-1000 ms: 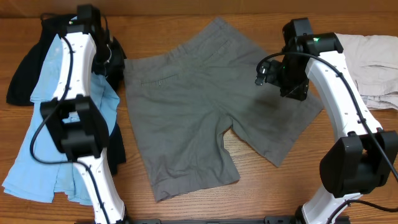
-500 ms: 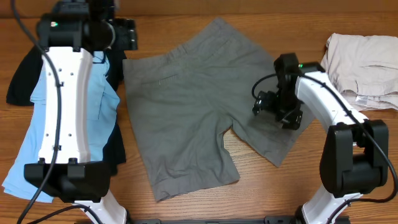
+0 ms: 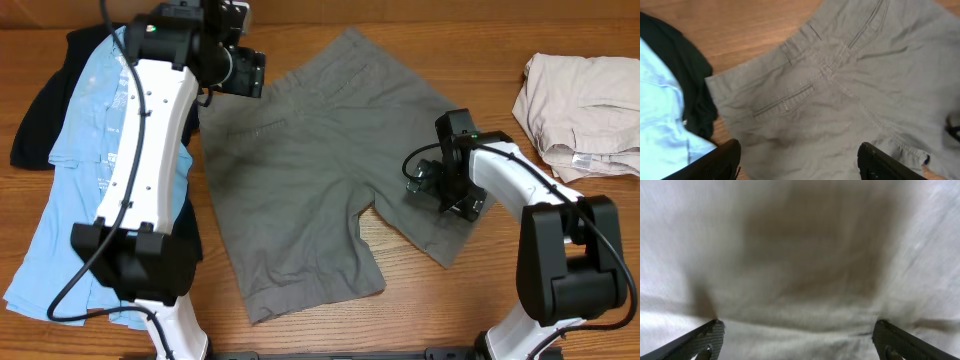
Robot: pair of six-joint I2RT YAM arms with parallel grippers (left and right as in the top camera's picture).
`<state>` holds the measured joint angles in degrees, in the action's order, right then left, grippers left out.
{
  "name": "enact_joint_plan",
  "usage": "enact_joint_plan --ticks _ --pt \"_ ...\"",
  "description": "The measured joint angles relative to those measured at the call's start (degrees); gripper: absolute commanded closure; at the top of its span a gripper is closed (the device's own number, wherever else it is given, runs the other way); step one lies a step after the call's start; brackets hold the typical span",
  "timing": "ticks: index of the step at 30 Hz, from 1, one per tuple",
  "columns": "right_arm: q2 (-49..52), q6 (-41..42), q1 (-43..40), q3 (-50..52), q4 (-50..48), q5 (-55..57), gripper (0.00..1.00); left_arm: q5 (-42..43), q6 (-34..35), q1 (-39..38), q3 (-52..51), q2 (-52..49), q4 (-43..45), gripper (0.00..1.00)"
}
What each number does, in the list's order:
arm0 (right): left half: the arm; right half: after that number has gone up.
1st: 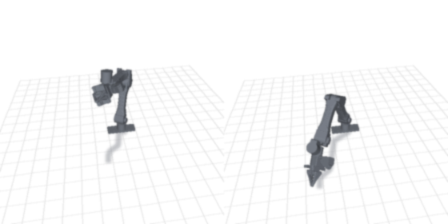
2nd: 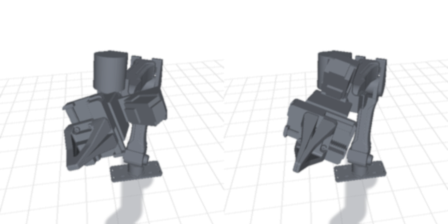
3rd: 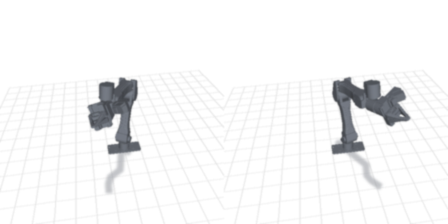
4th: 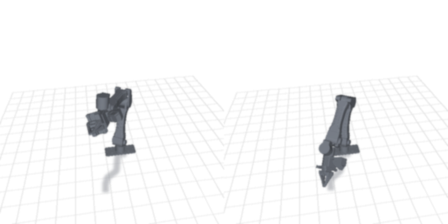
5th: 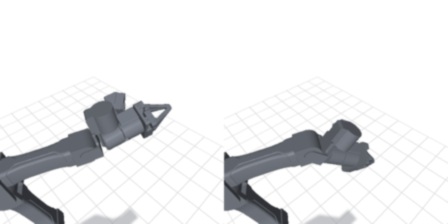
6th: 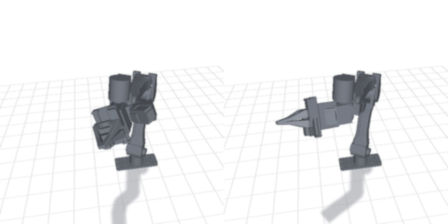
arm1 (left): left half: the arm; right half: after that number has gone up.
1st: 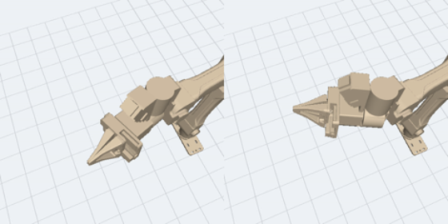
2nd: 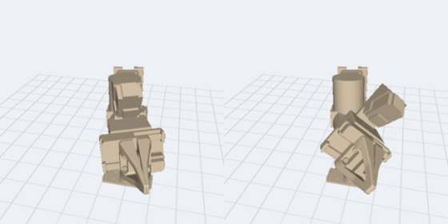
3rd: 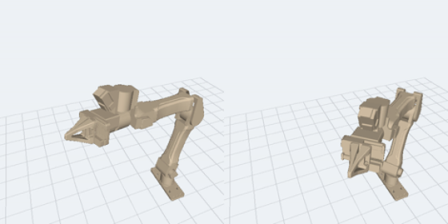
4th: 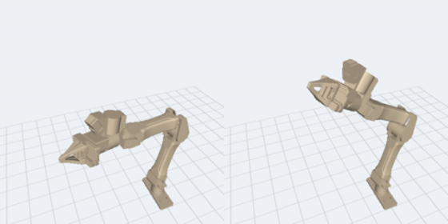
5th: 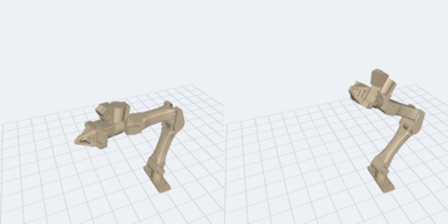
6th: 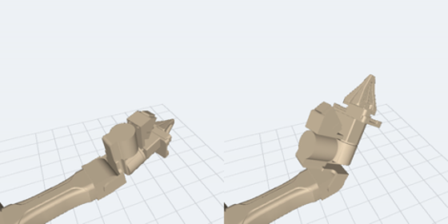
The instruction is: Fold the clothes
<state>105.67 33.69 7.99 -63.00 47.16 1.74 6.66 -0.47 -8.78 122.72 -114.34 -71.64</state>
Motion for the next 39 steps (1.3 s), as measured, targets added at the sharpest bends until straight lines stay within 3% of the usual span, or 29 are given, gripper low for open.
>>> enact_joint_plan --ticks 9,21,33,39 --pt "0.7 2.3 -0.1 1.4 -12.6 7.3 0.02 0.0 0.0 -0.6 0.0 -2.7 0.4 0.22" --pt "10.2 0.5 -0.8 -5.0 -28.7 16.7 0.02 0.0 0.0 -0.6 0.0 -3.0 2.1 0.22" --pt "20.2 -1.6 -6.5 -20.4 -30.3 13.7 0.02 0.0 0.0 -0.6 -0.1 -3.0 4.9 0.21" --pt "22.3 -3.7 -9.5 -26.9 -23.5 8.8 0.01 0.0 0.0 -0.6 -0.7 -3.0 5.6 0.21"
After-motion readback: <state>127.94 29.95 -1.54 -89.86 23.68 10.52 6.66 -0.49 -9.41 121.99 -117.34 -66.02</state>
